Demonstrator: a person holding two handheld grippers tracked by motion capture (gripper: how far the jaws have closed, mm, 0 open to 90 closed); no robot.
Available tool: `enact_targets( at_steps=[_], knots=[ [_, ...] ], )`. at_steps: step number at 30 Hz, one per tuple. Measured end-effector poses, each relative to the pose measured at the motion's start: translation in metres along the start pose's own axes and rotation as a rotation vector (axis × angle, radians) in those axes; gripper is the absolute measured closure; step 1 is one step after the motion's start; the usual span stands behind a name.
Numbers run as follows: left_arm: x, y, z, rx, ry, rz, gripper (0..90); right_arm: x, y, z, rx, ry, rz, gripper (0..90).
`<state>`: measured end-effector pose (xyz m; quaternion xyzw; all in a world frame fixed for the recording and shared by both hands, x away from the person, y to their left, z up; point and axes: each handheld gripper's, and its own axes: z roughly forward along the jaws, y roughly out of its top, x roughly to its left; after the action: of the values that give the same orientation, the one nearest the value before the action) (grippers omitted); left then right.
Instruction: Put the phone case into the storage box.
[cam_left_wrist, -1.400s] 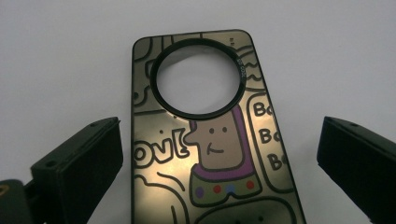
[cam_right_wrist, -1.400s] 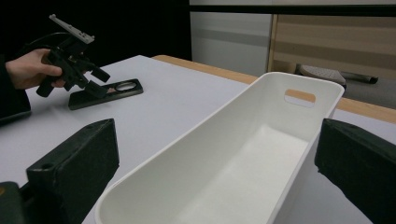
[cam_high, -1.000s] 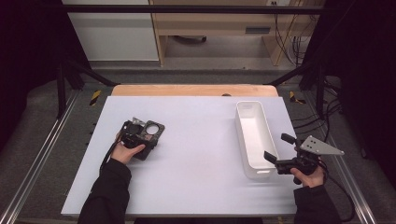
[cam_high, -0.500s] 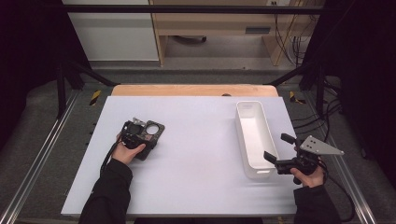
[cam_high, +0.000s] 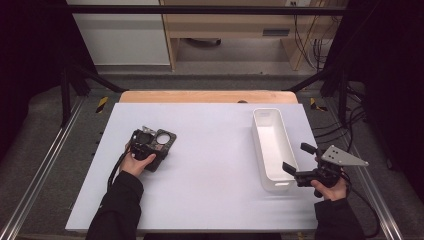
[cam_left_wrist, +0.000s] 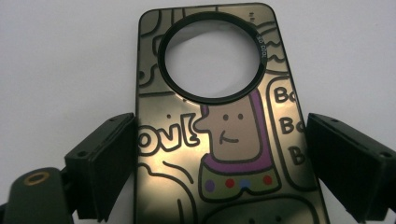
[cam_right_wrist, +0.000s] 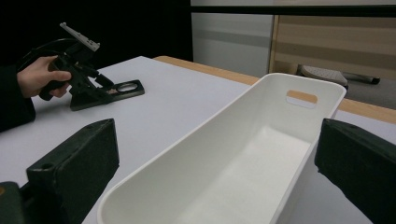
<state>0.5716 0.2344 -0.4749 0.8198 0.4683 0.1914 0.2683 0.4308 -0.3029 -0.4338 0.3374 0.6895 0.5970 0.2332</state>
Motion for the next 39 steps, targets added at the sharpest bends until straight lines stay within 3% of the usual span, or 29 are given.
enact_targets(
  at_steps=[20,39],
  knots=[
    [-0.004,-0.001,-0.007,-0.021,-0.017,0.015,11.5,0.0,0.0,0.0,-0.002,0.002,-0.001,0.4],
    [-0.015,0.006,-0.039,-0.11,-0.057,0.042,11.5,0.002,0.002,-0.001,-0.007,0.01,-0.009,0.4]
  ],
)
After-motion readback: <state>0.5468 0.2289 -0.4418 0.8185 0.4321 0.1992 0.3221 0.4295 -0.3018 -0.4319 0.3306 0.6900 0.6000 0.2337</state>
